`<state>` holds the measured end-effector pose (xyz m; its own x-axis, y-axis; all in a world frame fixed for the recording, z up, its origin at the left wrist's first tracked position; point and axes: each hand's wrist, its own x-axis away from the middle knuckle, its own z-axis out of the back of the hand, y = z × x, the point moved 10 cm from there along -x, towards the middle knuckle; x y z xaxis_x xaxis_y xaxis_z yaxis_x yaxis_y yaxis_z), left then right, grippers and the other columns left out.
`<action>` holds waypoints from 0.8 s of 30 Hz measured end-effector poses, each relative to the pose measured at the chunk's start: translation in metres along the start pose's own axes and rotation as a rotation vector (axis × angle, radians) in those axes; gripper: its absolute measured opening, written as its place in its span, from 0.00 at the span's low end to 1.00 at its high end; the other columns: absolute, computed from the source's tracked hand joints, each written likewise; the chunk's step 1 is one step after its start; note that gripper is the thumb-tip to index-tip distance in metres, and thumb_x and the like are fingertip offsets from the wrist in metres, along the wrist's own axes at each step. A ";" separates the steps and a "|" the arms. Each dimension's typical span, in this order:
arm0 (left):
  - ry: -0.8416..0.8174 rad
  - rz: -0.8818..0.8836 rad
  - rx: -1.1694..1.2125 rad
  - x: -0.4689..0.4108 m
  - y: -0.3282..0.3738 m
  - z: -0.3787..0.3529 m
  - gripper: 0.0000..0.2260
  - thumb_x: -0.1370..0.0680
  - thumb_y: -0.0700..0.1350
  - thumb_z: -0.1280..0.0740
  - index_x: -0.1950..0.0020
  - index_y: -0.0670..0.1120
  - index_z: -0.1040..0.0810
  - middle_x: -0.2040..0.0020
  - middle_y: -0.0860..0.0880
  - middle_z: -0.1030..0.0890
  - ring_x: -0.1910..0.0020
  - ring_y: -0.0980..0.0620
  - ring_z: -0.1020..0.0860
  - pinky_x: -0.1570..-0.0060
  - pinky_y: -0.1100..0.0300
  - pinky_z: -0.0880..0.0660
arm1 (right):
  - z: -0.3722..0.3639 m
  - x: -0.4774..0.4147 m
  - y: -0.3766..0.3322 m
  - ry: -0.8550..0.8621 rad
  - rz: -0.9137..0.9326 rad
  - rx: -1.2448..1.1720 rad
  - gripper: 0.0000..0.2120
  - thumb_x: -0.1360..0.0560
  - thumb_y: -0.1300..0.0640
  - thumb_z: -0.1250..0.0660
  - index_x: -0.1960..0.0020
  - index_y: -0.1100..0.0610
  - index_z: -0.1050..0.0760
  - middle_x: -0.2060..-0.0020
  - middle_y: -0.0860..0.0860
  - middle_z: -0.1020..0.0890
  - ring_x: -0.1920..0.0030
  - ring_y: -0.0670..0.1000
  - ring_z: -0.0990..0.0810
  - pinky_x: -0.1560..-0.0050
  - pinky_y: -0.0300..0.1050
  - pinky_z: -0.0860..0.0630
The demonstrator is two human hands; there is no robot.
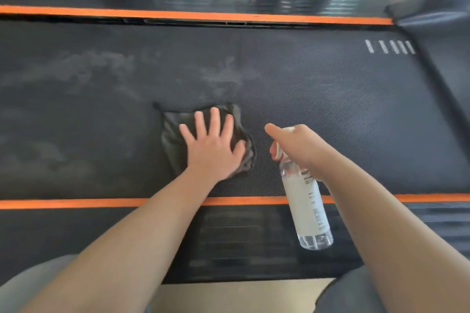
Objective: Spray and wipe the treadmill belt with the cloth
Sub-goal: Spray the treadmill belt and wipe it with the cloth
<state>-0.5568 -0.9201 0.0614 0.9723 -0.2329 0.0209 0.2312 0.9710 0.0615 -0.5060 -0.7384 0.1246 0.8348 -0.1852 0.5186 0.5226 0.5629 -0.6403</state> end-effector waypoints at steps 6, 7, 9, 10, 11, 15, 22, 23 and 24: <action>-0.036 -0.448 -0.008 0.028 0.081 -0.005 0.33 0.22 0.69 0.51 0.19 0.58 0.39 0.17 0.49 0.46 0.18 0.40 0.50 0.26 0.29 0.55 | 0.004 0.008 0.000 -0.018 0.013 -0.109 0.25 0.24 0.39 0.36 0.67 0.59 0.20 0.70 0.51 0.18 0.65 0.57 0.18 0.56 0.54 0.18; -0.032 -0.346 -0.002 0.023 0.065 -0.002 0.33 0.22 0.69 0.51 0.19 0.59 0.39 0.17 0.50 0.46 0.18 0.40 0.49 0.26 0.29 0.55 | 0.001 0.009 -0.003 -0.027 0.017 -0.124 0.25 0.23 0.40 0.36 0.67 0.59 0.20 0.70 0.51 0.18 0.67 0.56 0.19 0.58 0.51 0.20; -0.012 -0.033 0.050 0.014 0.015 0.004 0.34 0.23 0.71 0.50 0.20 0.60 0.41 0.17 0.50 0.46 0.19 0.39 0.48 0.29 0.28 0.58 | -0.005 0.009 -0.011 -0.050 0.037 -0.101 0.26 0.23 0.39 0.36 0.65 0.61 0.19 0.69 0.51 0.17 0.68 0.54 0.21 0.57 0.49 0.21; -0.027 0.111 0.075 0.010 -0.013 0.004 0.34 0.23 0.71 0.51 0.19 0.60 0.43 0.16 0.49 0.48 0.19 0.38 0.51 0.30 0.27 0.60 | -0.009 0.009 -0.017 -0.062 0.050 -0.076 0.27 0.24 0.38 0.36 0.65 0.61 0.19 0.68 0.51 0.17 0.67 0.53 0.20 0.54 0.51 0.20; -0.052 0.223 0.094 0.008 -0.041 0.002 0.34 0.23 0.71 0.52 0.18 0.60 0.46 0.16 0.49 0.51 0.19 0.38 0.53 0.30 0.26 0.61 | -0.014 0.009 -0.025 -0.070 0.064 -0.056 0.27 0.25 0.37 0.36 0.66 0.59 0.19 0.67 0.51 0.16 0.66 0.53 0.20 0.52 0.53 0.19; -0.106 0.440 0.142 0.003 -0.102 0.003 0.34 0.21 0.70 0.55 0.17 0.59 0.51 0.16 0.48 0.57 0.19 0.36 0.58 0.29 0.24 0.62 | -0.019 0.011 -0.051 0.009 0.104 -0.010 0.26 0.24 0.38 0.38 0.71 0.55 0.20 0.69 0.49 0.16 0.64 0.52 0.17 0.53 0.49 0.18; -0.133 0.574 0.140 0.002 -0.152 0.006 0.32 0.19 0.66 0.56 0.17 0.58 0.53 0.16 0.47 0.58 0.19 0.36 0.60 0.28 0.26 0.63 | -0.032 0.017 -0.036 -0.074 0.058 0.112 0.28 0.23 0.37 0.40 0.70 0.55 0.21 0.69 0.50 0.17 0.64 0.53 0.18 0.53 0.48 0.20; -0.137 0.601 0.143 0.003 -0.160 0.006 0.32 0.19 0.66 0.56 0.17 0.58 0.53 0.16 0.47 0.57 0.19 0.35 0.59 0.28 0.26 0.62 | -0.032 0.016 -0.038 -0.064 0.070 0.109 0.27 0.24 0.37 0.40 0.69 0.56 0.19 0.69 0.48 0.16 0.62 0.52 0.17 0.52 0.48 0.20; -0.142 0.600 0.132 0.004 -0.160 0.004 0.32 0.19 0.66 0.55 0.17 0.57 0.52 0.16 0.46 0.57 0.19 0.34 0.59 0.28 0.26 0.60 | -0.031 0.015 -0.037 -0.052 0.079 0.108 0.27 0.24 0.36 0.39 0.67 0.56 0.18 0.67 0.48 0.15 0.60 0.52 0.16 0.51 0.48 0.20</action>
<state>-0.5898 -1.0768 0.0557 0.9154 0.3362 0.2214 -0.3678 0.9220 0.1210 -0.5077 -0.7867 0.1385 0.8610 -0.0964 0.4995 0.4316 0.6580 -0.6171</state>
